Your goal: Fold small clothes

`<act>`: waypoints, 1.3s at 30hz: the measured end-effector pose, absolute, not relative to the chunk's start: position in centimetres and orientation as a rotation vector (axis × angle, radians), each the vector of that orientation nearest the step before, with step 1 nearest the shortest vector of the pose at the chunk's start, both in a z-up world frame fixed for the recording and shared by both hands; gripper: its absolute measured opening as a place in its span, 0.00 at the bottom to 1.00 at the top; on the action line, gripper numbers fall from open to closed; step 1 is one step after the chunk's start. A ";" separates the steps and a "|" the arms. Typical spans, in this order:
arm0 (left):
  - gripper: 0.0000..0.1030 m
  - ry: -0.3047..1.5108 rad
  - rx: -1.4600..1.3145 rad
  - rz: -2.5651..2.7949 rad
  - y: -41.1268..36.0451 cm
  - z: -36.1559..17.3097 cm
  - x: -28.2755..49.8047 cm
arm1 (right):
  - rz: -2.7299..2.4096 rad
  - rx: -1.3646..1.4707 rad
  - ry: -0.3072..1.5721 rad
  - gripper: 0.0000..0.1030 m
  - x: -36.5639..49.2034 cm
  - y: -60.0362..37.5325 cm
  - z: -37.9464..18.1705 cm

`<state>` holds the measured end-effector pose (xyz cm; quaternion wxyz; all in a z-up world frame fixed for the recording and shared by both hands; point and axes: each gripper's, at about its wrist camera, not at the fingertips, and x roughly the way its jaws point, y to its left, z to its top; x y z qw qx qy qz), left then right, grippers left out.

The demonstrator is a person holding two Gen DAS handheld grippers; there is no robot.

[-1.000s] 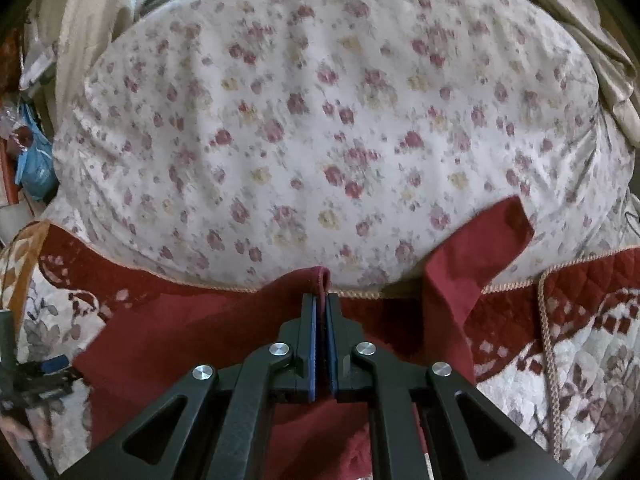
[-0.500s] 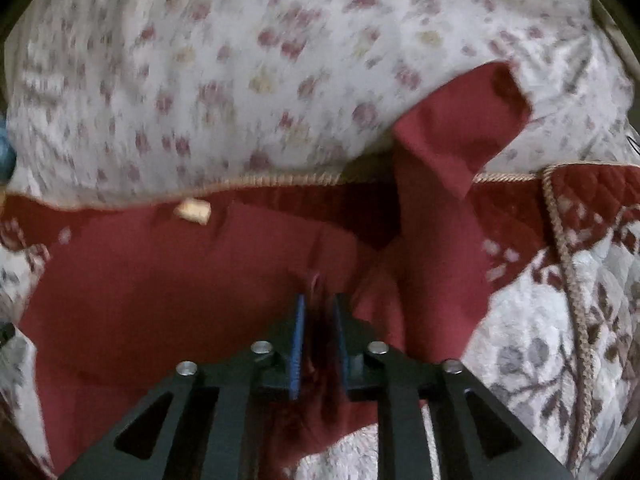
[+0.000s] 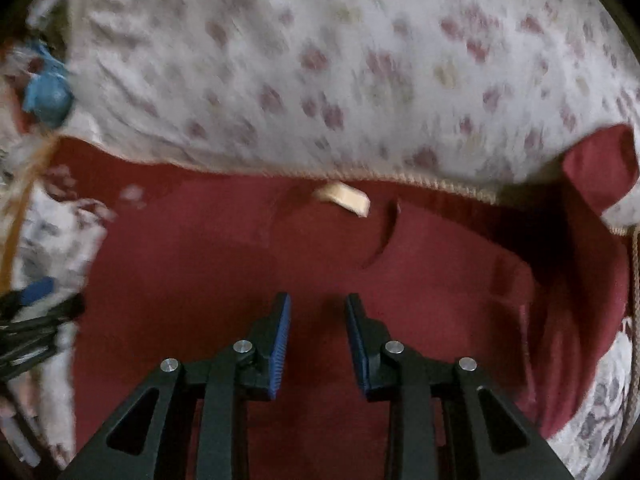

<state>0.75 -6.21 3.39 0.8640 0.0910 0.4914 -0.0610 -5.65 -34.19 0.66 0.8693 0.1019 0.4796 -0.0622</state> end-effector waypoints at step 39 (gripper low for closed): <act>0.86 1.085 0.121 -0.269 -10.8 3.7 -1.1 | -0.197 0.227 0.978 0.51 -12.0 -35.2 1.3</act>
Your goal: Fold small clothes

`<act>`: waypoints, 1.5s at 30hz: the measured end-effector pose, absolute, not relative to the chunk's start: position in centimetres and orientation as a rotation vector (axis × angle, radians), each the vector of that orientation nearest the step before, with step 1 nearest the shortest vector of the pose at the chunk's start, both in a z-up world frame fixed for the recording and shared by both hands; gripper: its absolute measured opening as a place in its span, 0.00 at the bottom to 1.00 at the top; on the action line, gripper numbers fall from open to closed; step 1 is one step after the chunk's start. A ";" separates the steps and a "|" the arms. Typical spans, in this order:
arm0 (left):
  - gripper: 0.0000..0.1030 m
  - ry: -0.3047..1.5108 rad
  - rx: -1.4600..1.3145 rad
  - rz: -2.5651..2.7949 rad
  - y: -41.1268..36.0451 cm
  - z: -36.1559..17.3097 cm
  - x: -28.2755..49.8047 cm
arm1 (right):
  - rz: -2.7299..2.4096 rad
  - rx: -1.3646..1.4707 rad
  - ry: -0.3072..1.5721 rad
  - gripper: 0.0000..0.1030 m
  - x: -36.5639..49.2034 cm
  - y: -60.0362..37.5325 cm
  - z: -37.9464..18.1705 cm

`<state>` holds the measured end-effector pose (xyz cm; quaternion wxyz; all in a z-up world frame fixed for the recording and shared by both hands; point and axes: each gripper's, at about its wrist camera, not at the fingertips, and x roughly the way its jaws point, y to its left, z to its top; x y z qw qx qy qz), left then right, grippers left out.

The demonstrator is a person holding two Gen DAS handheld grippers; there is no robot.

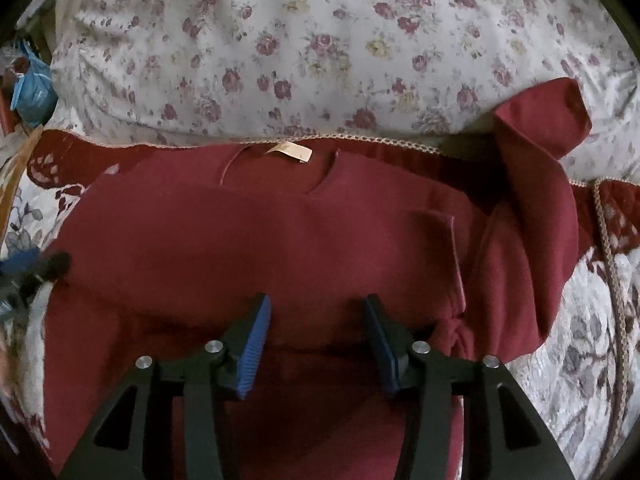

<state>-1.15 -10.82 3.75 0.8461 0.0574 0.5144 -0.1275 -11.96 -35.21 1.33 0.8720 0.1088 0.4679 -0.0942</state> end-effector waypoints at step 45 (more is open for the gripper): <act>0.88 1.068 0.133 -0.263 -10.9 3.9 -0.1 | -0.335 0.407 0.841 0.08 -5.4 -56.7 4.4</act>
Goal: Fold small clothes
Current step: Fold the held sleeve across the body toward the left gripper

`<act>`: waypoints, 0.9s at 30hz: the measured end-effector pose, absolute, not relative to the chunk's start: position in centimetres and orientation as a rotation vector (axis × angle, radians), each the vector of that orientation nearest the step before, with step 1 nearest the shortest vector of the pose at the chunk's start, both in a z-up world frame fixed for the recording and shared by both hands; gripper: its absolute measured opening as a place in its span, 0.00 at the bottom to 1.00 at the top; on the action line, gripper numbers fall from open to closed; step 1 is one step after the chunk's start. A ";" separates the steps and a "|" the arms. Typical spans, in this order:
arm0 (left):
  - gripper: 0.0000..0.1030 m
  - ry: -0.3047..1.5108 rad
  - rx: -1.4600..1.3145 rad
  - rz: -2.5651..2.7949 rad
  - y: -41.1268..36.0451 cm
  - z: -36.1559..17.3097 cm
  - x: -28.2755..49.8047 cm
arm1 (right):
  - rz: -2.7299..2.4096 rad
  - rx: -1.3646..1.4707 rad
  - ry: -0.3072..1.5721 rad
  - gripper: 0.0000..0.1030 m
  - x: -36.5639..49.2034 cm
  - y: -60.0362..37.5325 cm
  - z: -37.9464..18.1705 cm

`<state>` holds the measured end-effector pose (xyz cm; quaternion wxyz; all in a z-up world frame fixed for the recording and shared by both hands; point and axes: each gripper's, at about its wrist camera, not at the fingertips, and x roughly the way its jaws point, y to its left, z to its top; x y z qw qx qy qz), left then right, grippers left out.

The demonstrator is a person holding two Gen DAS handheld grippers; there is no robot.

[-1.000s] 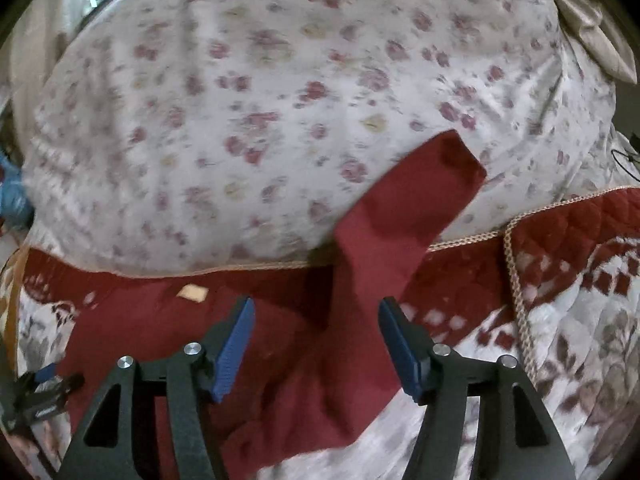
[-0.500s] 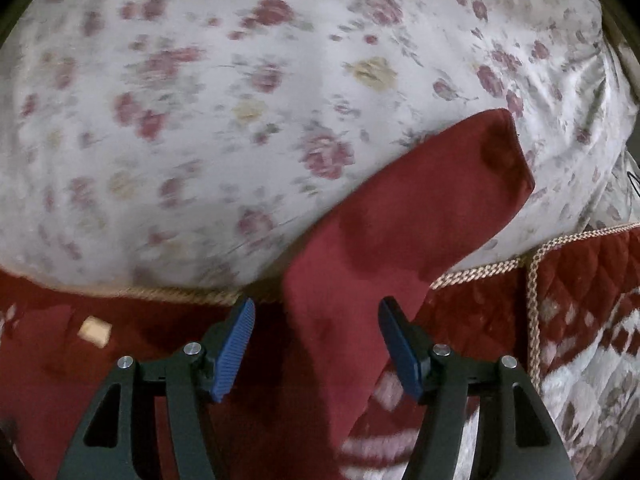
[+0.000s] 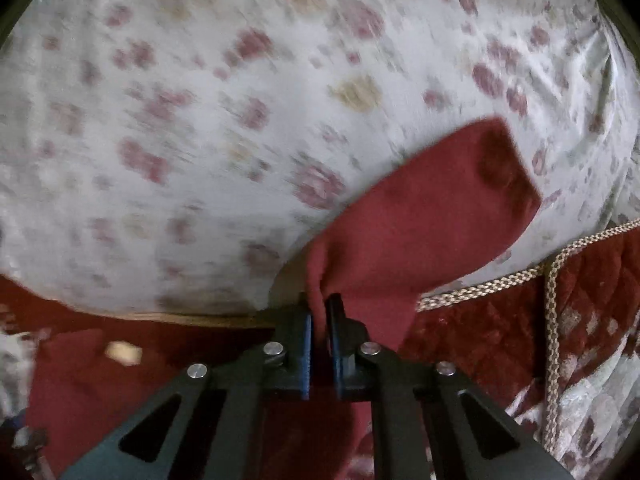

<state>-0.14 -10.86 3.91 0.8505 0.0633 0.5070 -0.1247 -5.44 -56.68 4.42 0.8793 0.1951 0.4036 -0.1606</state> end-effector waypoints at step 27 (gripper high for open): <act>0.88 0.984 -0.096 -0.230 -7.2 6.5 0.5 | 0.011 0.268 1.045 0.19 -7.2 -41.4 4.1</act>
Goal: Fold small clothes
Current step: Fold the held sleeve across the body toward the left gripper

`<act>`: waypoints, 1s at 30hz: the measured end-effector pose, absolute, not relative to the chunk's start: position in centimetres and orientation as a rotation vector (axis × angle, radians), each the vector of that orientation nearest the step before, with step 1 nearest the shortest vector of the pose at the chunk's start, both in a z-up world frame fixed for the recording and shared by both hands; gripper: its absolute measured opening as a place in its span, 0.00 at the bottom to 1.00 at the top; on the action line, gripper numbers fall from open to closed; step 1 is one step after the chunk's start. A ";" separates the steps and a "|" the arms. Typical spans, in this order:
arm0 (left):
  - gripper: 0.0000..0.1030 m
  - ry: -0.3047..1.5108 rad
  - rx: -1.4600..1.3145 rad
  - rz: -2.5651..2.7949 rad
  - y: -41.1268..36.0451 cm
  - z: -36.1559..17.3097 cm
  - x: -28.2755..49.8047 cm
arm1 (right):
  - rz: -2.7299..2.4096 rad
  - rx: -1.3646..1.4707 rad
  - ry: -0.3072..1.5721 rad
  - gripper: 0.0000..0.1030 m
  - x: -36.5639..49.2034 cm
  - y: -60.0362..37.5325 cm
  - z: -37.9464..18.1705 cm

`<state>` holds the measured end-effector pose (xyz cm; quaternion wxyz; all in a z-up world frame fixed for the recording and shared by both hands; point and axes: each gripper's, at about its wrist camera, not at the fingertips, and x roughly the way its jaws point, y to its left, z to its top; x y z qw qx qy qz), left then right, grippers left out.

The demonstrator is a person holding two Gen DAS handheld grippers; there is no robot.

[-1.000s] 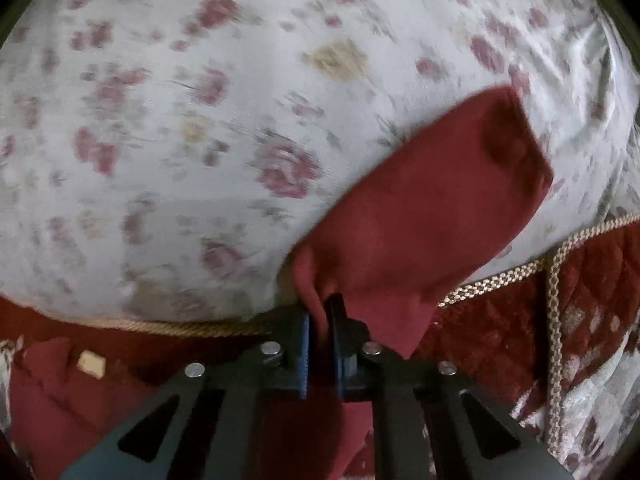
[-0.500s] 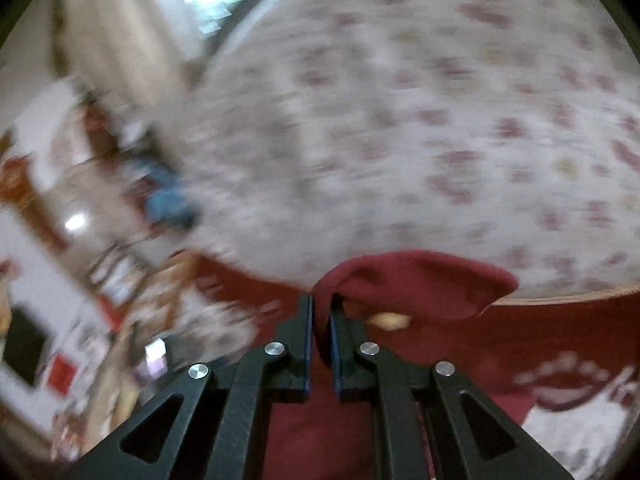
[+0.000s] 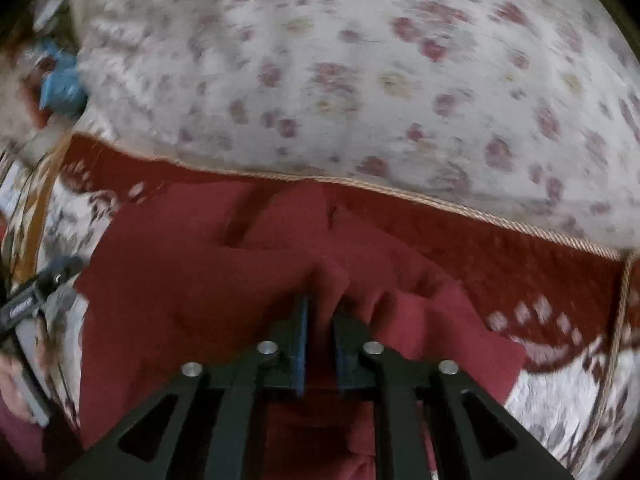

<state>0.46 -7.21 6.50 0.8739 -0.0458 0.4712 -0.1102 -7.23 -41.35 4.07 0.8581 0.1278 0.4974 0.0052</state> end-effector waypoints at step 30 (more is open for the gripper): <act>0.88 0.965 -0.159 -0.173 -5.5 7.2 1.0 | 0.329 0.221 0.871 0.14 -5.9 -31.1 7.9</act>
